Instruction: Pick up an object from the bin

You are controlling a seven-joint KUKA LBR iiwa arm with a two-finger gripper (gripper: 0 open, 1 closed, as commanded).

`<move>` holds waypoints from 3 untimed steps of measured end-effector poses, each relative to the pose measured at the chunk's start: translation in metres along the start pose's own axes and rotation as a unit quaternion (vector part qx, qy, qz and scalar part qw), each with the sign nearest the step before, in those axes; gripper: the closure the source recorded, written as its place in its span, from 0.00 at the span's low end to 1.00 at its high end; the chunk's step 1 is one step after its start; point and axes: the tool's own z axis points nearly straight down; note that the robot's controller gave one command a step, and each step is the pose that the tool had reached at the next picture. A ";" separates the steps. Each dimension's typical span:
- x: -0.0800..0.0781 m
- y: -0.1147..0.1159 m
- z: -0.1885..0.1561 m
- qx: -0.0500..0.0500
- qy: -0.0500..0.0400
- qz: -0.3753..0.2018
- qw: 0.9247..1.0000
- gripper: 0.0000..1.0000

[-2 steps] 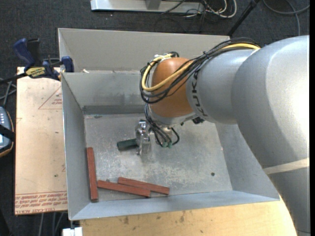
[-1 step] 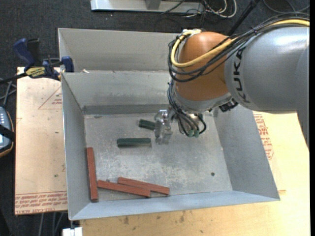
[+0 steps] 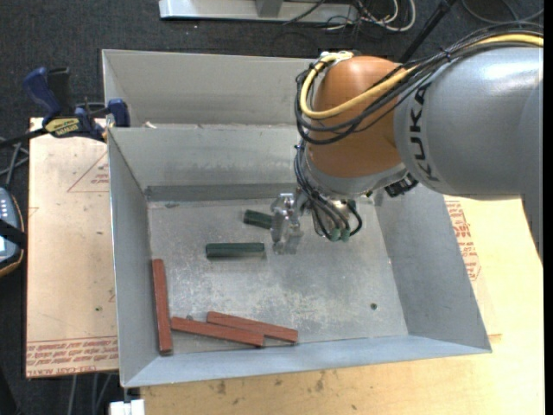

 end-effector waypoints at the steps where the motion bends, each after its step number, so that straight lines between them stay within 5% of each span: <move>1: -0.012 0.001 -0.003 0.000 0.002 0.021 1.000 1.00; 2: 0.004 0.007 0.028 0.000 -0.002 0.084 0.997 1.00; 3: 0.012 0.042 0.039 0.001 0.001 0.122 0.993 1.00</move>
Offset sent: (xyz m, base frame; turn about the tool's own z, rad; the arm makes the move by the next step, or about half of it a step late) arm -0.0222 0.0102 -0.0468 0.2021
